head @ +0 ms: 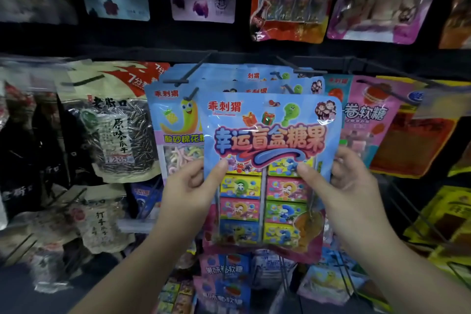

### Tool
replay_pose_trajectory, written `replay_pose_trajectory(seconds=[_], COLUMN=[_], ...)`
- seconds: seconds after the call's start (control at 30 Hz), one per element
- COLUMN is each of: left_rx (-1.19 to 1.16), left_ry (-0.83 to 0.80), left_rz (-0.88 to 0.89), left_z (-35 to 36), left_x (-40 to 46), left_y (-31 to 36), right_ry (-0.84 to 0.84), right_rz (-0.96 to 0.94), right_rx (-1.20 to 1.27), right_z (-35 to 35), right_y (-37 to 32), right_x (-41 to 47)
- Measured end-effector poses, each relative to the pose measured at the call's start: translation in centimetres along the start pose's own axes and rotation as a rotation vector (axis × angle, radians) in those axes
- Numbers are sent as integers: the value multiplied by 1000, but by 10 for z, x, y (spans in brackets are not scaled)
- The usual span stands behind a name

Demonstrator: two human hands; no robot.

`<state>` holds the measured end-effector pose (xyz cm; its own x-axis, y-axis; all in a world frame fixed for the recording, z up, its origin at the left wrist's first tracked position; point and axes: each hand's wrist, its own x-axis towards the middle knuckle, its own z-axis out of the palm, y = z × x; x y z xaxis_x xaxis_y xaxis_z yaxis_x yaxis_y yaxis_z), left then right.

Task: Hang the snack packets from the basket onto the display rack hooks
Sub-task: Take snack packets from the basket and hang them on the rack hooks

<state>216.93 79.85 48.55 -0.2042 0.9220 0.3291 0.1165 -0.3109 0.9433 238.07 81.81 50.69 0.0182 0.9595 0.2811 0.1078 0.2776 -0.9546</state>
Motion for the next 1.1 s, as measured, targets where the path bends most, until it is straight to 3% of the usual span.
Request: replay_pose_trajectory(seconds=[0.4, 0.8, 1.1], left_rx=[75, 12, 45], left_ry=[-100, 28, 35], left_rz=[-56, -124, -105], left_z=[34, 42, 42], left_x=[23, 24, 33], left_y=[3, 4, -5], right_ry=[104, 22, 6], right_rz=[14, 34, 14], right_rx=[22, -12, -25], right_z=[-30, -35, -33], right_y=[0, 2, 7], right_x=[13, 29, 37])
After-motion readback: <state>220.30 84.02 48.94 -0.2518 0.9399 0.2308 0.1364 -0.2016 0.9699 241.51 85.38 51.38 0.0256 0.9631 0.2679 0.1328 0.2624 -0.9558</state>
